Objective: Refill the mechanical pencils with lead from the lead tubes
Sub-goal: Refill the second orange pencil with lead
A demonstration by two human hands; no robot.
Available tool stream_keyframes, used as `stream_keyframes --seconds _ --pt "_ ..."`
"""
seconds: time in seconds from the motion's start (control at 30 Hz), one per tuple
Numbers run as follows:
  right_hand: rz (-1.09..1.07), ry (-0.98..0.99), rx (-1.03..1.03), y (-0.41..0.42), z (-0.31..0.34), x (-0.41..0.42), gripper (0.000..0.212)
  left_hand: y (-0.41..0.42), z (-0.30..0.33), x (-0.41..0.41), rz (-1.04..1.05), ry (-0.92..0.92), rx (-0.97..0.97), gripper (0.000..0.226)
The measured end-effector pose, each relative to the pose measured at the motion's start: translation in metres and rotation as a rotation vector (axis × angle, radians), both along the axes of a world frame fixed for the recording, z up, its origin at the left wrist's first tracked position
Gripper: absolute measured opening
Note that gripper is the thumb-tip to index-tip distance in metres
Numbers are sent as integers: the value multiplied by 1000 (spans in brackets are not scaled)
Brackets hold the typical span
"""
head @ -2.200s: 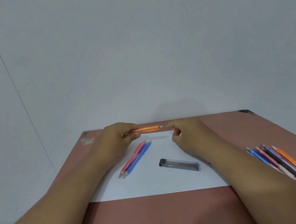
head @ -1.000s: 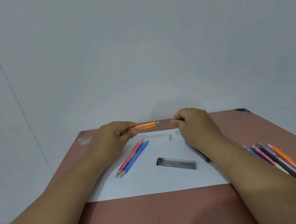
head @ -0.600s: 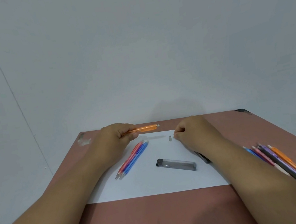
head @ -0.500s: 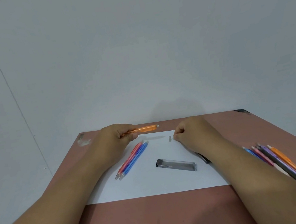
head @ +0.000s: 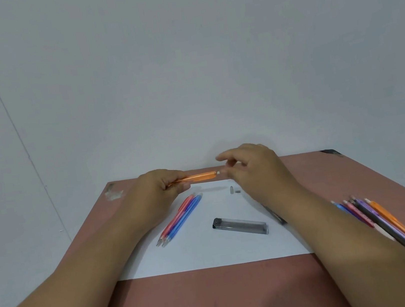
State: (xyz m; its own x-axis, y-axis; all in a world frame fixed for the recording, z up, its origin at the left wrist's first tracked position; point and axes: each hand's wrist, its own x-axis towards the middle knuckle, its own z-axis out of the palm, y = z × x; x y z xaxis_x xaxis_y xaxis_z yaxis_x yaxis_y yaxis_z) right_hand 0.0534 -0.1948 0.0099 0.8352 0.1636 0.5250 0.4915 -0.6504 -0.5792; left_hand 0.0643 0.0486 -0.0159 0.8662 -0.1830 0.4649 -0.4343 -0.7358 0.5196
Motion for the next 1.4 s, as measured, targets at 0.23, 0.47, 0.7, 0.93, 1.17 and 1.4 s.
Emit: stream_keyframes --seconds 0.23,0.47,0.7,0.93,1.17,1.4 --pt "22 -65 -133 6 -3 3 14 -6 3 -4 -34 -60 -8 24" --pt "-100 1 71 -3 1 7 14 -6 4 -5 83 51 6 47" --pt "-238 186 94 -21 -11 15 19 1 -1 0 145 205 84 42" --pt "-239 306 30 -22 -18 21 18 3 0 0 124 211 58 27" --pt "-230 366 -28 -23 -19 25 16 3 -2 0 137 200 104 23" --pt "-256 325 -78 -22 -18 23 23 1 0 -1 127 197 96 19"
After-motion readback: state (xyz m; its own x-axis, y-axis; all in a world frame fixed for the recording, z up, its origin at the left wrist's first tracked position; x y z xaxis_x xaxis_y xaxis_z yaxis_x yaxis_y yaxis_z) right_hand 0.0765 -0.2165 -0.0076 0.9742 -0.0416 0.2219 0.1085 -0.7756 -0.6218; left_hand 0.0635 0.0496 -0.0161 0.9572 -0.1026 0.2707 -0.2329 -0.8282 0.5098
